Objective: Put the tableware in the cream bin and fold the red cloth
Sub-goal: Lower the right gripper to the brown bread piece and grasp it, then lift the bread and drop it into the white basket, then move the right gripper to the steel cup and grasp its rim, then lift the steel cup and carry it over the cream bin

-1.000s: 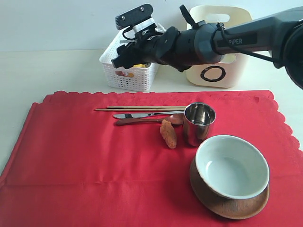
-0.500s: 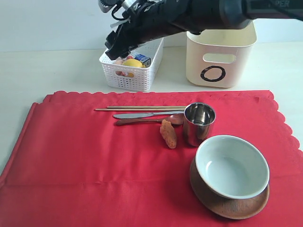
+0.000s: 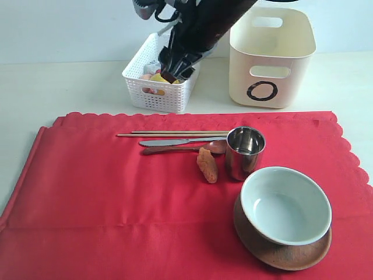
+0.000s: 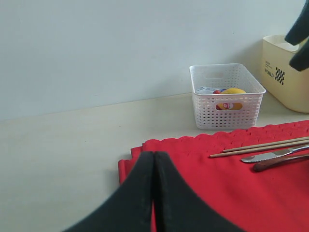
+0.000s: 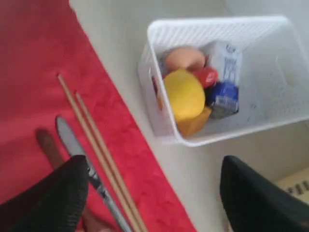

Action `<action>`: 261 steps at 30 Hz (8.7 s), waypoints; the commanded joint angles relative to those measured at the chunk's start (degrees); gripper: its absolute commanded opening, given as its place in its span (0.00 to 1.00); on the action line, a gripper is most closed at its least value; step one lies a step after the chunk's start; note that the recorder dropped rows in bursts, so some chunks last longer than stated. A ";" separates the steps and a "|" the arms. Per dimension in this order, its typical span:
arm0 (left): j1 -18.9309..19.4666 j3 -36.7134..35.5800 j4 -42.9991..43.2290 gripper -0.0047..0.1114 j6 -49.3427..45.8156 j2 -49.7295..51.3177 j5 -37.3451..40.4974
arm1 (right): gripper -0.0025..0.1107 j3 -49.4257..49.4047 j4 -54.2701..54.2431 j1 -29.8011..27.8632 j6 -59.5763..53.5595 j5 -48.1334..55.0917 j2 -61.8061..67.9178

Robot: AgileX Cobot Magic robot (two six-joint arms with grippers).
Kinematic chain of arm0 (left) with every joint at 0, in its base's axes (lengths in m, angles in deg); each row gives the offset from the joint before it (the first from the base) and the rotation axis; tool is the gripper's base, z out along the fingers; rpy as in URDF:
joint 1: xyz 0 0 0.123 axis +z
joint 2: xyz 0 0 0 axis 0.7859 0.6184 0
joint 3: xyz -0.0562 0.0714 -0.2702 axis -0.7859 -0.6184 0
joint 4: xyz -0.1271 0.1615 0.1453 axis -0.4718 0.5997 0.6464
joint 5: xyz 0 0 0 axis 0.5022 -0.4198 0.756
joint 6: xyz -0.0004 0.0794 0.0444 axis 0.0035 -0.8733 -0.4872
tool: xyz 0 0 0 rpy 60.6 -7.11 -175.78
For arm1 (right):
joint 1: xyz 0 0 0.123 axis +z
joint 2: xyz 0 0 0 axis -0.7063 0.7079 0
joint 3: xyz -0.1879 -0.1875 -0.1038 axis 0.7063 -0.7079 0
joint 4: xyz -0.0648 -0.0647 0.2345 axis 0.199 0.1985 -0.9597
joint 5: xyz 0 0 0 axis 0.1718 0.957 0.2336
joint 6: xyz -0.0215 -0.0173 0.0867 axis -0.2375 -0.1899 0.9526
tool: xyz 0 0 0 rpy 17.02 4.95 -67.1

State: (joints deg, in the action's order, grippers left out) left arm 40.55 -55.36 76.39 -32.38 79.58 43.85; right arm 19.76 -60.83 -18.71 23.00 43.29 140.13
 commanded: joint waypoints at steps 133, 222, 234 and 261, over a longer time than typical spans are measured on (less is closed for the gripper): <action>-0.33 -0.17 -0.03 0.05 0.08 -0.37 -0.05 | 0.14 0.47 -16.47 -0.29 3.11 -39.44 9.07; -0.33 -0.17 -0.03 0.05 0.10 -0.37 -0.05 | 0.61 -2.33 6.53 -7.23 -2.58 27.49 -2.31; -0.33 -0.17 -0.03 0.05 0.25 -0.37 -0.05 | 0.61 -7.69 4.61 -9.57 -2.71 22.56 1.34; -0.33 -0.17 -0.03 0.05 0.10 -0.37 -0.05 | 0.02 -8.40 2.99 -9.57 -3.08 20.38 7.08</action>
State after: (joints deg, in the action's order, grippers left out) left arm 40.55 -55.36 76.39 -32.38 79.58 43.85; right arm 11.48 -57.48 -28.01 20.07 63.90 147.32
